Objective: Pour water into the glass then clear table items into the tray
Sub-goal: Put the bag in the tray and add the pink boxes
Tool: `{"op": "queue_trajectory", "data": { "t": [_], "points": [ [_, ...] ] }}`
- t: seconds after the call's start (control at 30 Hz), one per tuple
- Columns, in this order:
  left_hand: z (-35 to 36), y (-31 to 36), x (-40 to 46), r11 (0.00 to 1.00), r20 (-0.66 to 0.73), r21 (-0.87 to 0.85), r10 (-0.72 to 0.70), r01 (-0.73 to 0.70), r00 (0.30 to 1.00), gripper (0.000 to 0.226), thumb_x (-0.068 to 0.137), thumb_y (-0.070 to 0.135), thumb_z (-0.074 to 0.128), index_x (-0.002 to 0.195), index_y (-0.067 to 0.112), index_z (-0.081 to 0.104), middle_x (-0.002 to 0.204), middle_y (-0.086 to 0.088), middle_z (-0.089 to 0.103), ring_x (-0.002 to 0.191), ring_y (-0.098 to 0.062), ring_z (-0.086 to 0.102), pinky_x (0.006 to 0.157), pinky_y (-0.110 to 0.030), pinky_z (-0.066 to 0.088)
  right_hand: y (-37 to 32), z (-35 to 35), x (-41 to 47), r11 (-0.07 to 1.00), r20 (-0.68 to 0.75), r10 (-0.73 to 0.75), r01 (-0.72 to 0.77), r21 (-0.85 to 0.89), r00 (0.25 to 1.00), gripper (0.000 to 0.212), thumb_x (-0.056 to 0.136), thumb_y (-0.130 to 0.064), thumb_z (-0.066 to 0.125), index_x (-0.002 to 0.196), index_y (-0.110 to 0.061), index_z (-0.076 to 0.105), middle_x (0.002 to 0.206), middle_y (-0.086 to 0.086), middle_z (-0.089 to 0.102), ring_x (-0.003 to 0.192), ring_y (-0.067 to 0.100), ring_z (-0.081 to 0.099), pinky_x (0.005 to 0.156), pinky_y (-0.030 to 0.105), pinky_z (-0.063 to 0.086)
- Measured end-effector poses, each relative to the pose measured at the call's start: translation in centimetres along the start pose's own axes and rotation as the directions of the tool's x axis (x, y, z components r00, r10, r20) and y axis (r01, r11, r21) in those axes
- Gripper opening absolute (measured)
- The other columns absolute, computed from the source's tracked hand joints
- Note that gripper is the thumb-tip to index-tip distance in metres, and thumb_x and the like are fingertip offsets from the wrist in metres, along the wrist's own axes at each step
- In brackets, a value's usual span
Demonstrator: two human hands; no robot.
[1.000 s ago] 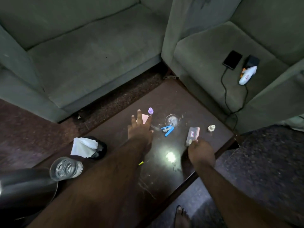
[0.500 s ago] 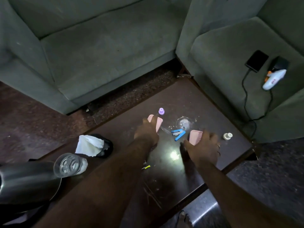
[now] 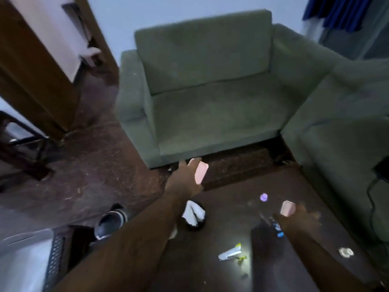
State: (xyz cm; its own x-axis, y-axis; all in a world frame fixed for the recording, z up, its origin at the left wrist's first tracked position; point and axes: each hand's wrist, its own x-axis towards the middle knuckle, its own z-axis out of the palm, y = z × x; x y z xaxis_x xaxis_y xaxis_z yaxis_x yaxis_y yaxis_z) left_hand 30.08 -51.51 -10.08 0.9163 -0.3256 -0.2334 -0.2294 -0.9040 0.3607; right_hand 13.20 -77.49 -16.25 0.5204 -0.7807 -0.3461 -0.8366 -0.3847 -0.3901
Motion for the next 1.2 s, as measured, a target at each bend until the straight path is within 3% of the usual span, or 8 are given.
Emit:
{"op": "queue_trajectory", "data": {
  "t": [0.13,0.3,0.53,0.7,0.77,0.87,1.03,1.2],
  "points": [
    [-8.8,-7.5,-3.4,0.995,-0.06,-0.023,-0.099,0.098,0.993,0.09,0.068,0.039,0.075,0.146,0.035,0.03,0.128,-0.014,0.049,0.114,-0.037,0.058,0.094,-0.043,0.051,-10.5,-0.8,-5.6,0.983,0.006,-0.177,0.177,0.04,0.984,0.069,0.07,-0.047,0.078,0.126,-0.017,0.049,0.12,0.028,0.046,0.109,0.048,0.054,0.093,0.049,0.047],
    [-17.0,-19.2,-10.1,0.98,-0.272,0.067,-0.162,0.187,0.949,0.088,0.063,0.045,0.075,0.143,0.035,0.037,0.126,-0.012,0.058,0.115,-0.035,0.055,0.097,-0.042,0.047,-24.2,3.1,-15.9,0.921,0.084,-0.383,0.373,0.109,0.92,0.07,0.07,-0.043,0.08,0.128,-0.017,0.049,0.127,0.026,0.041,0.11,0.05,0.053,0.095,0.046,0.046],
    [-20.6,-38.2,-24.0,0.894,-0.281,0.0,-0.429,0.447,0.858,0.089,0.06,0.04,0.079,0.139,0.035,0.038,0.124,-0.015,0.057,0.114,-0.04,0.054,0.095,-0.044,0.047,-36.7,15.6,-34.9,0.774,0.25,-0.633,0.612,0.165,0.733,0.068,0.066,-0.049,0.079,0.123,-0.02,0.055,0.124,0.023,0.052,0.115,0.04,0.053,0.094,0.042,0.047],
    [-16.1,-47.6,-33.4,0.831,-0.137,-0.012,-0.553,0.557,0.822,0.089,0.059,0.034,0.082,0.138,0.033,0.041,0.127,-0.014,0.053,0.114,-0.04,0.055,0.098,-0.044,0.048,-38.1,26.1,-47.8,0.719,0.411,-0.685,0.65,0.246,0.602,0.062,0.065,-0.042,0.081,0.116,-0.018,0.055,0.102,0.012,0.052,0.108,0.038,0.058,0.089,0.037,0.046],
    [-13.1,-49.7,-36.1,0.813,-0.088,-0.031,-0.582,0.582,0.808,0.09,0.058,0.032,0.082,0.137,0.034,0.04,0.126,-0.014,0.051,0.111,-0.041,0.057,0.096,-0.044,0.05,-37.2,30.0,-51.4,0.691,0.489,-0.69,0.687,0.225,0.534,0.063,0.062,-0.043,0.08,0.113,-0.016,0.056,0.112,0.016,0.059,0.11,0.036,0.059,0.093,0.038,0.049],
    [-8.4,-52.1,-39.2,0.798,-0.036,0.003,-0.602,0.602,0.798,0.085,0.06,0.031,0.081,0.134,0.032,0.04,0.125,-0.012,0.05,0.109,-0.039,0.057,0.09,-0.045,0.052,-35.4,35.5,-55.5,0.646,0.577,-0.674,0.747,0.159,0.461,0.074,0.062,-0.048,0.078,0.123,-0.013,0.053,0.13,0.017,0.053,0.116,0.035,0.057,0.096,0.041,0.049],
    [-2.5,-53.6,-41.3,0.81,-0.011,0.068,-0.583,0.582,0.812,0.075,0.065,0.031,0.08,0.13,0.025,0.043,0.123,-0.012,0.054,0.106,-0.035,0.06,0.082,-0.043,0.052,-33.0,41.8,-58.2,0.64,0.641,-0.631,0.76,0.112,0.437,0.07,0.068,-0.054,0.075,0.125,-0.03,0.043,0.126,0.012,0.042,0.11,0.038,0.057,0.089,0.04,0.049],
    [1.3,-52.9,-41.6,0.81,-0.024,0.143,-0.572,0.569,0.82,0.056,0.077,0.029,0.068,0.127,0.014,0.045,0.117,-0.015,0.059,0.101,-0.035,0.063,0.08,-0.041,0.051,-31.5,46.1,-59.0,0.611,0.651,-0.631,0.787,0.081,0.422,0.069,0.065,-0.058,0.079,0.12,-0.029,0.048,0.124,0.013,0.044,0.106,0.037,0.058,0.086,0.036,0.049]
  ]
}}
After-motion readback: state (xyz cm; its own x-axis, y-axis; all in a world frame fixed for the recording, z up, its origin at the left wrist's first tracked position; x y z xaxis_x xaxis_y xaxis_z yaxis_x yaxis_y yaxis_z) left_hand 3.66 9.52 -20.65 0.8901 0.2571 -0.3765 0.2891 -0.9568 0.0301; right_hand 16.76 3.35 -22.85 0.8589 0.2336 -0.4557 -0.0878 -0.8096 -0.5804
